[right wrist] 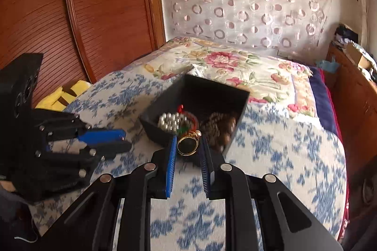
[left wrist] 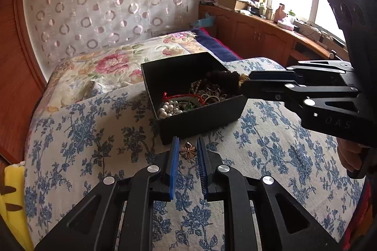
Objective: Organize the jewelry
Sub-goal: 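Carry the gold ring and flower charm over the black box with both tools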
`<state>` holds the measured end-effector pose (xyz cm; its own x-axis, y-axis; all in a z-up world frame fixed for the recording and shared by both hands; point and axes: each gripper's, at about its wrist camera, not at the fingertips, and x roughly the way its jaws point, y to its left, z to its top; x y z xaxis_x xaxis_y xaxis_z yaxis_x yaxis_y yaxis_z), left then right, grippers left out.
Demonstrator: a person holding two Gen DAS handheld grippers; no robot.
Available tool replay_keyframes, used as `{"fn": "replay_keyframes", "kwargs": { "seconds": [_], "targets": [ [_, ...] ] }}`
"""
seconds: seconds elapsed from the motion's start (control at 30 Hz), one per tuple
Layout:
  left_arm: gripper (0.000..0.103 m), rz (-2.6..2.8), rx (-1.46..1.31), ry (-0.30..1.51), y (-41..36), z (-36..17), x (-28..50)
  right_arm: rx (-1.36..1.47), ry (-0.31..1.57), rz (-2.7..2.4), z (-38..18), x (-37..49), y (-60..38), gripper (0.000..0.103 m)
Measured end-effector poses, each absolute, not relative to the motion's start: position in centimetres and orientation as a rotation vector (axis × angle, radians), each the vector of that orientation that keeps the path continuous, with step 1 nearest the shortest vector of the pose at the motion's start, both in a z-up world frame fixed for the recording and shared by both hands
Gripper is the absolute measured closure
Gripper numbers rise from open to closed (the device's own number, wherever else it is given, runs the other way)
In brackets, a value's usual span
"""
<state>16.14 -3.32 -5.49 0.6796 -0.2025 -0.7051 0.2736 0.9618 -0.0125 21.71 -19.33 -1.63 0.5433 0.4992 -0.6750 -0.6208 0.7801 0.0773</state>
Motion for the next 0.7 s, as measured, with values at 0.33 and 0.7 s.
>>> {"fn": "replay_keyframes", "kwargs": {
  "seconds": [0.33,0.7],
  "targets": [
    [0.089,-0.246,0.08,0.754,-1.8,-3.8,16.7,-0.168,0.767,0.64,-2.5,24.7,-17.5,0.081],
    [0.089,-0.248,0.064,0.75,-1.3,-2.7,19.0,-0.108,0.784,0.629,-2.6,25.7,-18.3,0.074]
  ]
}}
